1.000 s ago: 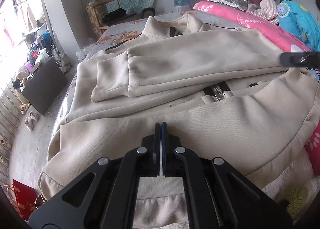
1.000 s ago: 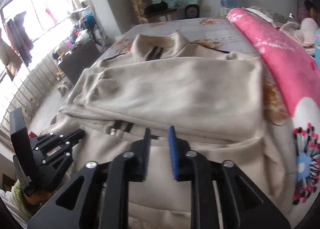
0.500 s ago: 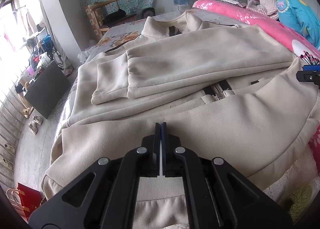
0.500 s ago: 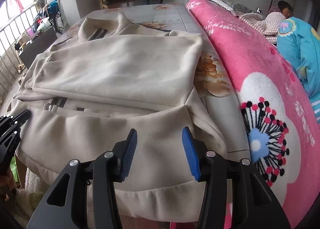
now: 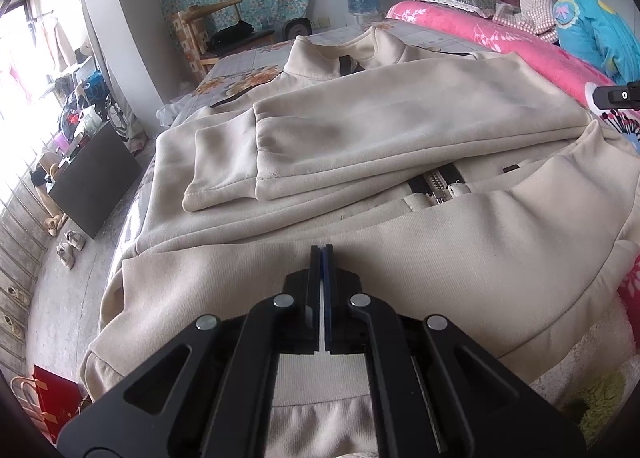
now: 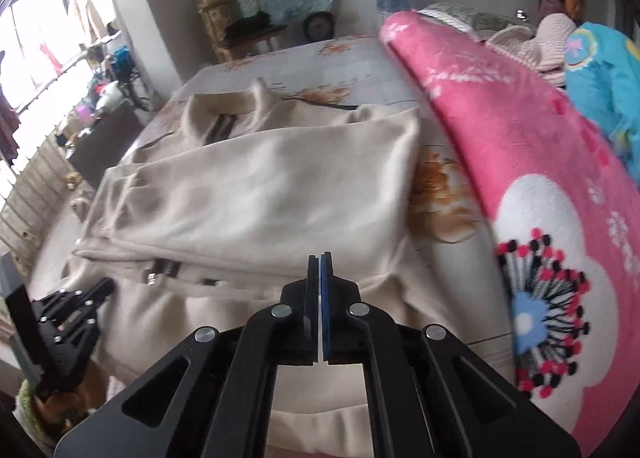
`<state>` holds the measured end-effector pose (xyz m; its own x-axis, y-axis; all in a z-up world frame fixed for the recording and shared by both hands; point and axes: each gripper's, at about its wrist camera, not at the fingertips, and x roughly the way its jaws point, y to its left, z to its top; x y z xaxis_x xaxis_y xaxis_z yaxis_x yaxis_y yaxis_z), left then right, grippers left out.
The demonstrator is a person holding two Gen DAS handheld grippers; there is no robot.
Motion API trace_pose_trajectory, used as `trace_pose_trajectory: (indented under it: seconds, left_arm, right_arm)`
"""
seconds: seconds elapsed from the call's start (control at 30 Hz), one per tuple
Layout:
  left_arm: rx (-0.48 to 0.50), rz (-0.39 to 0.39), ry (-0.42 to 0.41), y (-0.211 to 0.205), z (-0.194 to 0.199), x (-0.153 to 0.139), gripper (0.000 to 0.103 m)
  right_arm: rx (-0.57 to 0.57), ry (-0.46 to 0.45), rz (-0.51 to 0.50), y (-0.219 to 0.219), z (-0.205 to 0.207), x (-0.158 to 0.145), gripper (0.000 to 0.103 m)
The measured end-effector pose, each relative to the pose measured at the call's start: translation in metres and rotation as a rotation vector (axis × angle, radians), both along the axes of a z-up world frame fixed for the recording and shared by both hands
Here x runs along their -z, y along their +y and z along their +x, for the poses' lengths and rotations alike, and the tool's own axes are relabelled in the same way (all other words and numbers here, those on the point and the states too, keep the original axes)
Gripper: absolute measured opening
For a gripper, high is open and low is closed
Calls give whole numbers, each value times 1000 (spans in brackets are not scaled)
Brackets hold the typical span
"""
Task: Fold large clothes
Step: 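Hold the hem with the left gripper while the right gripper approaches the hem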
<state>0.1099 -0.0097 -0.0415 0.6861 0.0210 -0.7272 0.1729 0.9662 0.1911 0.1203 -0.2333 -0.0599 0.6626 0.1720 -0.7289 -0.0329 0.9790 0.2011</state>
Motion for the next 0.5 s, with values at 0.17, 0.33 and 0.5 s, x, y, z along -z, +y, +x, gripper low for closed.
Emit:
trace_pose_trajectory:
  seconds: [0.17,0.33,0.5]
  left_arm:
    - [4,-6,-4,1,0,0,1]
    - [15,-33,-7,5,-1,0,1]
    - [26,-71,-21,11,-3,1,1]
  right_arm:
    - [-323,39,112,80,-8,6,58]
    - [-434,140,-13,134,8,33,56]
    - [-475,178,-92,149,14,44,5]
